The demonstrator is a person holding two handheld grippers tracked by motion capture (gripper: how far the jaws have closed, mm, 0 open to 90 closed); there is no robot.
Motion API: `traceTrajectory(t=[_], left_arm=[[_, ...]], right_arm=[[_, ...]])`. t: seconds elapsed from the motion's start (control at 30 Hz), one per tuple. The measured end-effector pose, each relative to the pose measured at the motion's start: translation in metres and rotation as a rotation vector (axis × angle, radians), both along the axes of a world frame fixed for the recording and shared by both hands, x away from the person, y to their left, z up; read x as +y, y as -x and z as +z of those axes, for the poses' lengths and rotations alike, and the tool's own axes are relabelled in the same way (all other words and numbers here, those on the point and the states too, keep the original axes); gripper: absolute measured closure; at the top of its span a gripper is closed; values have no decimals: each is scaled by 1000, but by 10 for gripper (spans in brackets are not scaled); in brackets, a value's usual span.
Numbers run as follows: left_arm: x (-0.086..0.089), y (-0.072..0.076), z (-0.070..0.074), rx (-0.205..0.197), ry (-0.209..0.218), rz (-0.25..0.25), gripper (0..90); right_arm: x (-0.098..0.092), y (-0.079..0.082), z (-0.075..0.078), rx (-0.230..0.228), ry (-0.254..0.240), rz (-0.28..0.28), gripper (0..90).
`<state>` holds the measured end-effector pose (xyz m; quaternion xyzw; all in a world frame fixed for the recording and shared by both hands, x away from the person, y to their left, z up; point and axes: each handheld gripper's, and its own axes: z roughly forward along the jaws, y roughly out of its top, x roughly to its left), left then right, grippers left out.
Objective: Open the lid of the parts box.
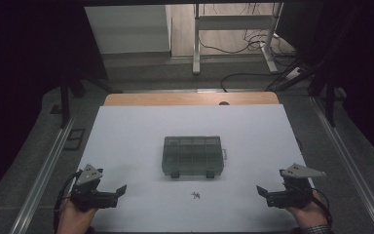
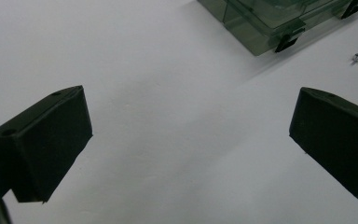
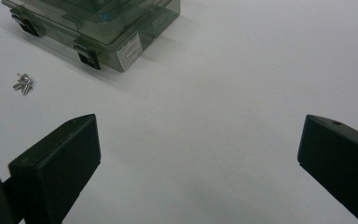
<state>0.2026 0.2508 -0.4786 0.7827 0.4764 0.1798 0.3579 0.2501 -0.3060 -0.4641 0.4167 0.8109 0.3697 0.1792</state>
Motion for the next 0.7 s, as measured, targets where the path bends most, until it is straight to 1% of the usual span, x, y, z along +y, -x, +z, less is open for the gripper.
traceTrajectory(t=[0.5,0.7], left_arm=[[0,0,0,1,-3,-4,0],[0,-1,0,3,4,-2,0]], right_arm=[[1,-1,-1,-4,4,10,0],[2,-1,-1,-12,12,16,0]])
